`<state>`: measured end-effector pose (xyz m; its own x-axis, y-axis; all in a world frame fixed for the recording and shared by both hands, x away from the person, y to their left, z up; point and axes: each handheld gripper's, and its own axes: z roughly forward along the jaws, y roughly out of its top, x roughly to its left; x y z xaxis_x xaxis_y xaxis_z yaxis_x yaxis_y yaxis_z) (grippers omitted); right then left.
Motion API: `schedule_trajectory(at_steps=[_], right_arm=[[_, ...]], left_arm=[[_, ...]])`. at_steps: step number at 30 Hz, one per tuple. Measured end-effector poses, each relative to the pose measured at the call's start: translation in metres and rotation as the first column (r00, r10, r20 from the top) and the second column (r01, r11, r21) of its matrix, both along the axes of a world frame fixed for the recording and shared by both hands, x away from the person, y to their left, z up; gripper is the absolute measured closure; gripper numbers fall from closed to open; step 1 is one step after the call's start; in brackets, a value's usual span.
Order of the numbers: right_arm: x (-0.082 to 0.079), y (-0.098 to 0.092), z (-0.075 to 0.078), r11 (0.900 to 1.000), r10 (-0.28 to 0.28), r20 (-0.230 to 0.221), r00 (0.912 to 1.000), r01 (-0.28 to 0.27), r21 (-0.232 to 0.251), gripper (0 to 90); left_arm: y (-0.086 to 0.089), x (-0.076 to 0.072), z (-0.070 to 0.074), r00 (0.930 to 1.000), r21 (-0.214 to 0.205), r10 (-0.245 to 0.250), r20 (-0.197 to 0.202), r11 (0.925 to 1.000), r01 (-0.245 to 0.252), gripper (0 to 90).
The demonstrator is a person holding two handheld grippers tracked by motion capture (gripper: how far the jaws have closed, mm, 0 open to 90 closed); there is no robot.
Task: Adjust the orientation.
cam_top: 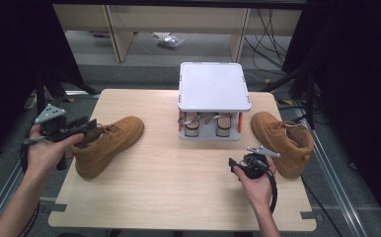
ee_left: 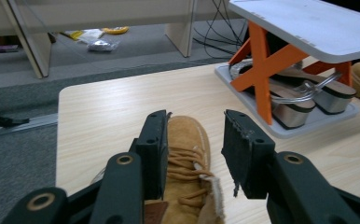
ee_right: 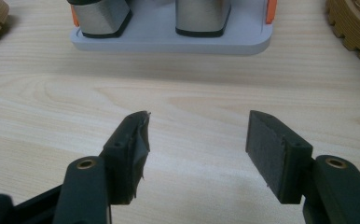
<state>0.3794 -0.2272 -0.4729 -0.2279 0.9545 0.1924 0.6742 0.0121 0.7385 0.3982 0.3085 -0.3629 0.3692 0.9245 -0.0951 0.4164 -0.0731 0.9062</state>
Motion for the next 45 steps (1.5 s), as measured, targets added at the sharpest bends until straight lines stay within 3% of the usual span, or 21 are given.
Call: schedule_trajectory(at_steps=[12,19,24,25,27,30,31,34,36,45], right_arm=[[-0.001,0.001,0.000,1.0000,0.004,-0.005,1.0000,-0.004,0.002,39.7],[-0.001,0.000,0.001,1.0000,-0.002,-0.014,0.9999,0.002,-0.006,39.6],[-0.001,0.001,-0.002,0.9999,-0.006,-0.006,1.0000,0.006,0.013,39.5],[-0.002,0.003,-0.001,0.9995,-0.020,-0.028,0.9994,0.021,0.025,39.5],[-0.002,0.003,-0.001,0.9996,-0.011,-0.026,0.9996,0.012,0.026,39.5],[0.000,0.000,-0.002,1.0000,0.006,-0.002,1.0000,-0.006,-0.001,39.5],[-0.002,0.004,-0.001,0.9992,-0.031,-0.025,0.9992,0.032,0.025,39.5],[-0.002,0.003,-0.001,0.9994,-0.026,-0.020,0.9995,0.026,0.023,39.5],[0.000,0.000,-0.002,1.0000,0.003,-0.004,1.0000,-0.003,-0.007,39.5],[0.000,0.002,-0.003,0.9999,0.012,-0.016,0.9998,-0.012,0.002,39.4]], left_arm=[[0.022,0.010,-0.012,0.9955,0.030,0.078,-0.054,0.9966,-0.077,55.6],[0.028,0.016,-0.017,0.9923,0.035,0.089,-0.087,0.9957,-0.086,54.1],[0.030,0.018,-0.019,0.9901,0.044,0.092,-0.106,0.9951,-0.088,52.5],[0.030,0.019,-0.019,0.9898,0.044,0.093,-0.108,0.9951,-0.089,52.3],[0.031,0.020,-0.020,0.9885,0.044,0.092,-0.120,0.9952,-0.087,52.1],[0.032,0.021,-0.022,0.9870,0.049,0.091,-0.133,0.9952,-0.085,52.0],[0.032,0.022,-0.023,0.9863,0.053,0.094,-0.136,0.9948,-0.087,51.8],[0.032,0.023,-0.025,0.9853,0.055,0.093,-0.144,0.9948,-0.085,51.6],[0.031,0.024,-0.026,0.9841,0.058,0.092,-0.152,0.9948,-0.084,51.5],[0.032,0.028,-0.028,0.9813,0.086,0.094,-0.168,0.9930,-0.080,50.8]])
